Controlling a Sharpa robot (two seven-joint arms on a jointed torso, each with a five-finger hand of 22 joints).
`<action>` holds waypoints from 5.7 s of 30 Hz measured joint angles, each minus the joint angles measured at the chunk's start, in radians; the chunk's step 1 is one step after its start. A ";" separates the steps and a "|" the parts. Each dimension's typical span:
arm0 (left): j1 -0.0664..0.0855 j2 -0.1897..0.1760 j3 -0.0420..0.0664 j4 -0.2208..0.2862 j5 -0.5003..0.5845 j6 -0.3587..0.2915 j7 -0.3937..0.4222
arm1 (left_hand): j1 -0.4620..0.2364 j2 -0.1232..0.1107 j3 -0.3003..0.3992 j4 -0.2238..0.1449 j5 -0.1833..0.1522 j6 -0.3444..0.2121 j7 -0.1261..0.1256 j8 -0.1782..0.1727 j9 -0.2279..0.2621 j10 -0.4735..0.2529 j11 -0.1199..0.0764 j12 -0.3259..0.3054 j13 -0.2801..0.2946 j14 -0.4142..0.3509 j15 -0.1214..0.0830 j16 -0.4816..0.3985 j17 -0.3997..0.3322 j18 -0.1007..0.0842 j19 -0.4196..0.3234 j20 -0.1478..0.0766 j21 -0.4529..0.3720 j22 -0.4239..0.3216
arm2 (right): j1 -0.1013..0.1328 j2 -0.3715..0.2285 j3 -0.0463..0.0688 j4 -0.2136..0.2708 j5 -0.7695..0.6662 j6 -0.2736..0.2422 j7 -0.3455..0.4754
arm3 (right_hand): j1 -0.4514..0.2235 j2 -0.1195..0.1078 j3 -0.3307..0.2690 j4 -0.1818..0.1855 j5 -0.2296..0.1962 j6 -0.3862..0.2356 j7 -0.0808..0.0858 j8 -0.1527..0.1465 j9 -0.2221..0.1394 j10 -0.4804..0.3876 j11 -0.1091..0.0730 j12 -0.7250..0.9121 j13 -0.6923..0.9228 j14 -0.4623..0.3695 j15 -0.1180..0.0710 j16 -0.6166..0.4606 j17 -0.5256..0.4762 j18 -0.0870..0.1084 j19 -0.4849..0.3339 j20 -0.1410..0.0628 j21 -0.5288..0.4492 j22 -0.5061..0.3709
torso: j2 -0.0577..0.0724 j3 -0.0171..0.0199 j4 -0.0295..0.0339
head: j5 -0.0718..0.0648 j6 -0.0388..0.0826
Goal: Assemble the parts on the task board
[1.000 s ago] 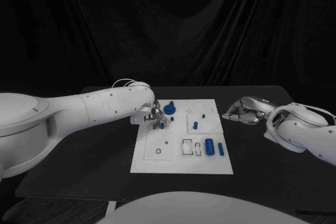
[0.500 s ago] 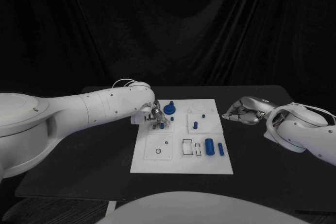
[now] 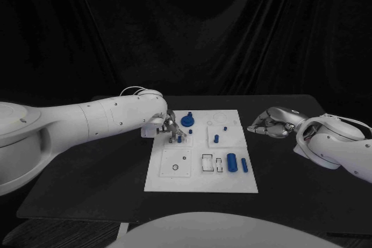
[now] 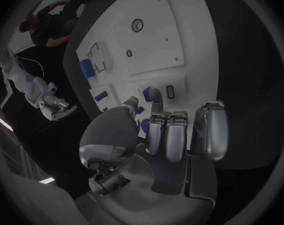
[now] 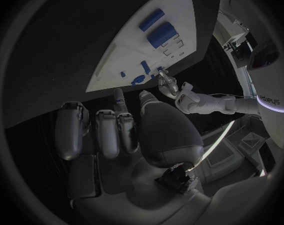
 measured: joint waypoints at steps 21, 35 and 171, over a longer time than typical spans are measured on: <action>0.129 -0.085 0.001 0.029 0.000 -0.157 0.058 | 0.049 -0.028 -0.097 0.034 0.000 -0.077 0.009 0.025 0.000 -0.004 -0.003 0.000 0.000 0.000 -0.007 0.000 0.000 0.000 0.012 -0.012 0.046 0.000 | 0.000 -0.009 0.000 0.000 0.000 -0.011 0.007 | 0.000 0.000 -0.003 0.003 0.000 0.000 0.000 0.000 0.000 0.000 0.000 0.000 0.000 0.000 0.000 0.000 0.000 0.000 0.000 0.000 0.004 0.001 | 0.000 -0.0001 -0.0001 | -0.012 0.000; 0.103 -0.030 0.001 -0.112 0.000 -0.146 0.075 | 0.073 -0.016 -0.099 0.031 0.000 -0.088 0.013 0.025 0.000 -0.004 -0.003 0.000 0.000 0.000 -0.007 0.000 0.000 0.000 0.012 -0.012 0.046 0.000 | 0.000 -0.008 0.000 0.002 0.000 -0.016 0.013 | 0.000 0.000 -0.003 0.003 0.000 0.000 0.000 0.000 0.000 0.000 0.000 0.000 0.001 0.000 0.000 -0.011 0.000 0.000 0.000 0.000 0.004 0.001 | 0.001 -0.0001 -0.0009 | -0.007 0.000; -0.028 0.107 0.001 -0.341 -0.057 -0.017 0.149 | 0.230 0.061 -0.006 -0.091 0.214 -0.182 0.050 -0.112 -0.100 -0.002 0.034 0.000 0.000 0.000 0.029 0.000 -0.001 0.000 -0.013 0.027 0.008 0.000 | -0.012 -0.008 0.000 0.004 0.000 -0.002 0.014 | 0.000 0.000 -0.003 0.003 0.007 0.000 0.000 0.000 0.000 0.000 0.000 0.000 0.000 0.000 0.000 -0.011 0.000 0.000 0.000 0.000 -0.002 0.000 | 0.001 0.0001 -0.0004 | -0.014 0.000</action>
